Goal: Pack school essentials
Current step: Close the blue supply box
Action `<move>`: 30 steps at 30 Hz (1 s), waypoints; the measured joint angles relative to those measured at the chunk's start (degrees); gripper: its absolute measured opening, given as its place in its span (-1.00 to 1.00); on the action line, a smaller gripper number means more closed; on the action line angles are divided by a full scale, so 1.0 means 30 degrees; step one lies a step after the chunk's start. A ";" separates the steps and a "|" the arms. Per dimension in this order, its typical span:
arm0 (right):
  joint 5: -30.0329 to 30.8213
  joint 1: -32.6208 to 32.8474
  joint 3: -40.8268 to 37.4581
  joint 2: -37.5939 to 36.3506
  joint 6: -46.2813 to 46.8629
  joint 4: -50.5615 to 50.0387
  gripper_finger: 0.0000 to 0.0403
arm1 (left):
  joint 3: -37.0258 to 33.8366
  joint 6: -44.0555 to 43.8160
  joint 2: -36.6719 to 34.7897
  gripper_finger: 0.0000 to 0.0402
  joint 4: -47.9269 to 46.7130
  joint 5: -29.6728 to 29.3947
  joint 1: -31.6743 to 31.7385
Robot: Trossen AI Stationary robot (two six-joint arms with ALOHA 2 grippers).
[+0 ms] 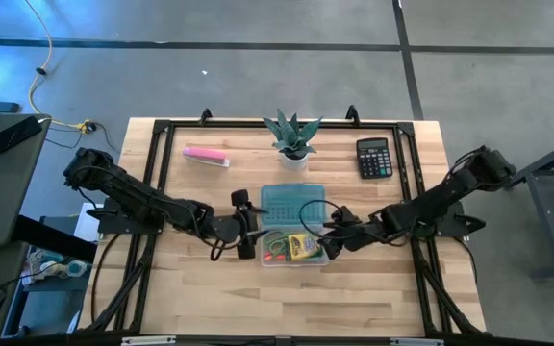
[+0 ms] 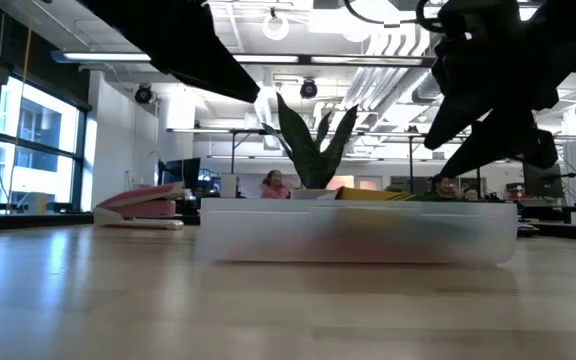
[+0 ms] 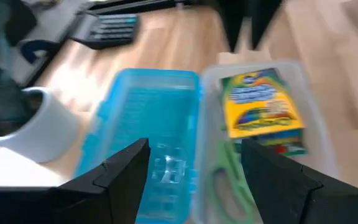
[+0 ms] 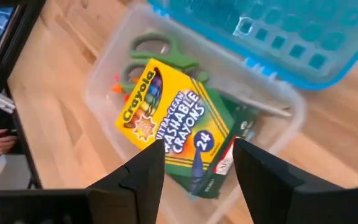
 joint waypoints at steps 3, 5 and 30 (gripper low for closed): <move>0.0641 -0.0018 0.0000 -0.1008 -0.0598 -0.1202 -0.10 | 0.0000 -0.0289 0.0175 0.20 -0.0070 0.0707 -0.0310; 0.1262 -0.0202 0.0000 -0.1785 -0.1323 -0.1917 -0.10 | -0.0015 -0.0381 0.0201 0.20 -0.0179 0.0849 -0.0706; -0.5647 -1.1535 -0.0007 -0.5267 -1.1452 -0.4830 -0.10 | -0.0021 -0.8626 0.4480 0.20 0.0641 0.0902 -0.5188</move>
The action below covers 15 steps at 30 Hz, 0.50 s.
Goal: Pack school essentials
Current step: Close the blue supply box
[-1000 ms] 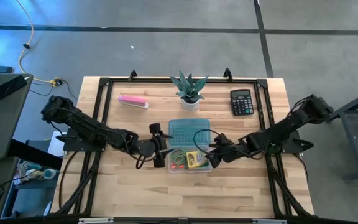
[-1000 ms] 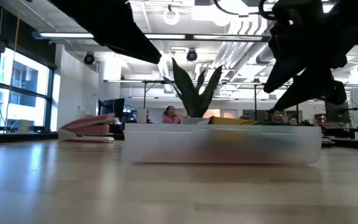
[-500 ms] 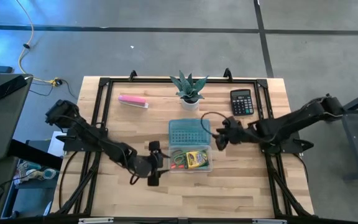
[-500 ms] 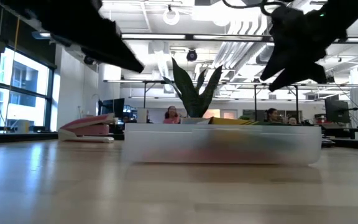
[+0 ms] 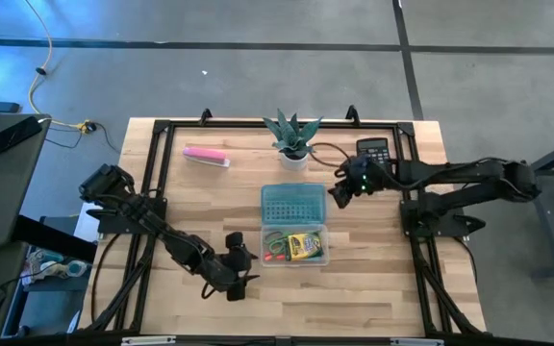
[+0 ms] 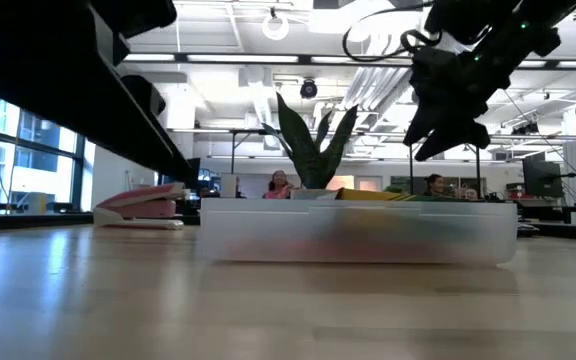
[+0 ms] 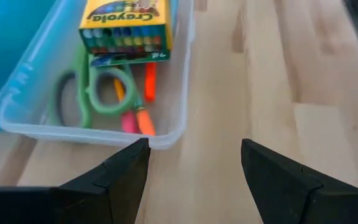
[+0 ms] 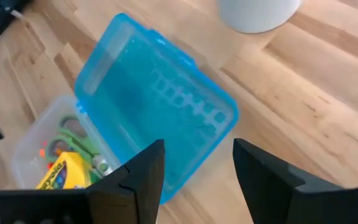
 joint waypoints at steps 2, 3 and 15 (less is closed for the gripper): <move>-0.0381 -0.0814 0.0000 -0.0038 -0.0538 -0.0065 -0.10 | 0.0028 -0.0537 -0.0014 0.20 -0.0287 0.0007 -0.0040; -0.0425 -0.1202 0.0000 -0.0051 -0.0855 -0.0168 -0.10 | 0.0015 -0.0815 -0.0014 0.20 -0.0568 -0.0009 -0.0068; 0.0134 -0.4027 0.0000 0.1812 -0.3449 -0.0507 -0.56 | 0.0013 -0.4199 0.0032 0.20 -0.1557 -0.0045 0.0249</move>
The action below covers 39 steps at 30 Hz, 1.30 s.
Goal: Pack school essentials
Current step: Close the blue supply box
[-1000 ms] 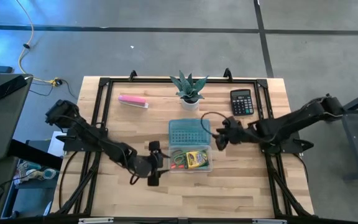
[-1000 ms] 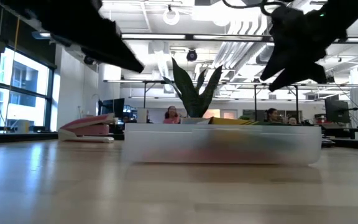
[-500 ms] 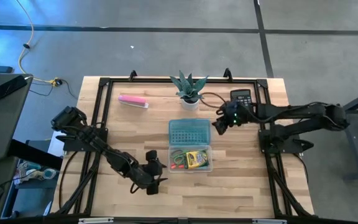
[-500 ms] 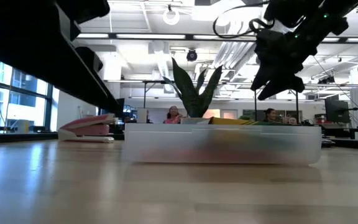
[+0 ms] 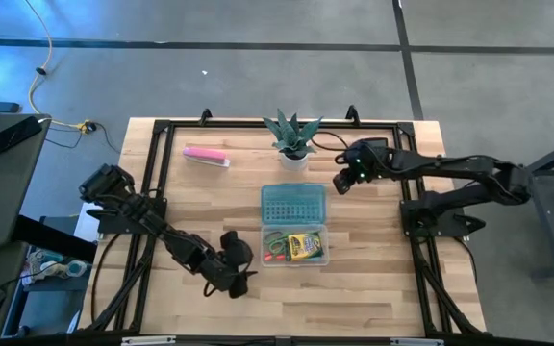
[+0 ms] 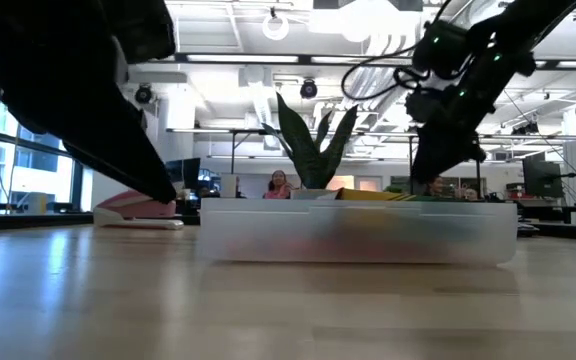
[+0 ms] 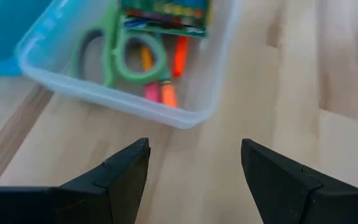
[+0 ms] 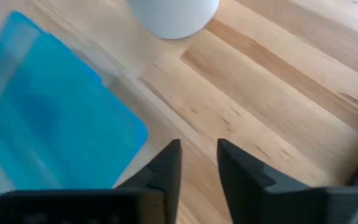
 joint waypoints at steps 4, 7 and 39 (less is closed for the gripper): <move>0.0015 -0.0354 0.0000 0.1495 -0.0493 0.1443 -0.78 | 0.0000 -0.1218 0.0005 0.20 -0.0693 -0.0005 0.0200; -0.0291 -0.0617 0.0000 0.2435 -0.0827 0.2496 -0.93 | 0.0000 -0.1608 0.0005 0.20 -0.0920 0.0451 0.0288; -0.8183 -0.3209 0.0000 0.7972 -0.2738 0.7281 -1.00 | 0.0000 -0.2046 0.0005 0.20 -0.1189 0.3322 0.2515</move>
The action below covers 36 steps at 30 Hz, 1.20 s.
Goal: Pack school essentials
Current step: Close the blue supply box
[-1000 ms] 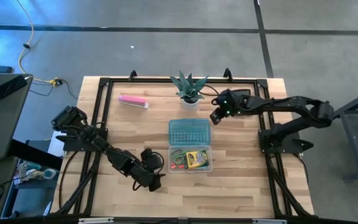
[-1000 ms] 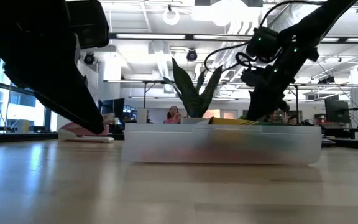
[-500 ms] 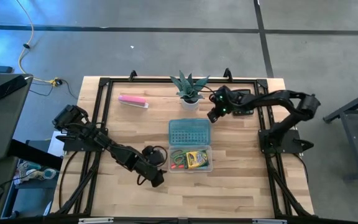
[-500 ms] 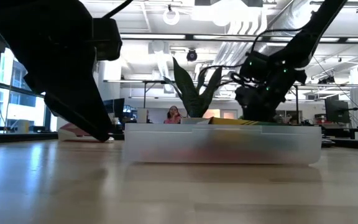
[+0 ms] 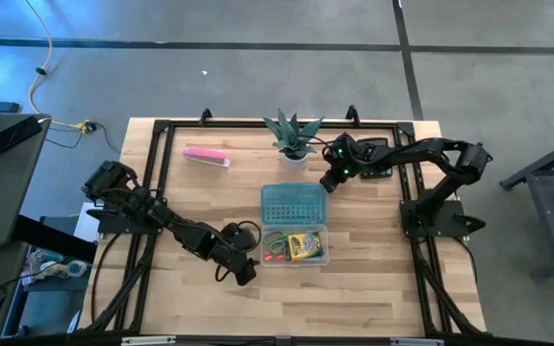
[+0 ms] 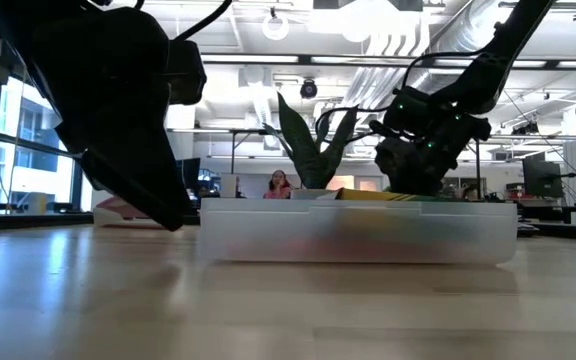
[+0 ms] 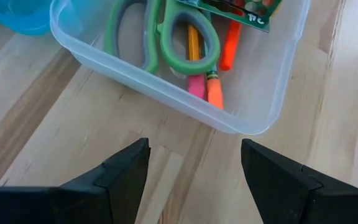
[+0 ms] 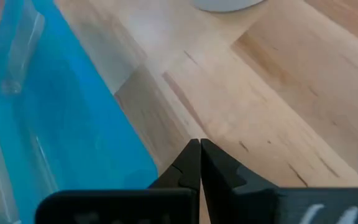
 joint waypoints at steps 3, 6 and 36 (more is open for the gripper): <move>0.0077 -0.0004 0.0000 0.0000 -0.0036 -0.0007 -1.00 | 0.0000 0.0000 0.0000 0.20 0.0121 0.0000 -0.0055; 0.0113 0.0004 0.0000 0.0000 -0.0029 -0.0007 -1.00 | 0.0005 -0.0310 0.0130 0.20 0.0349 0.0145 -0.0068; -0.1762 0.0018 0.0000 -0.0044 -0.0763 0.0121 -1.00 | 0.0036 -0.1501 0.2353 0.20 0.3060 -0.0947 -0.0145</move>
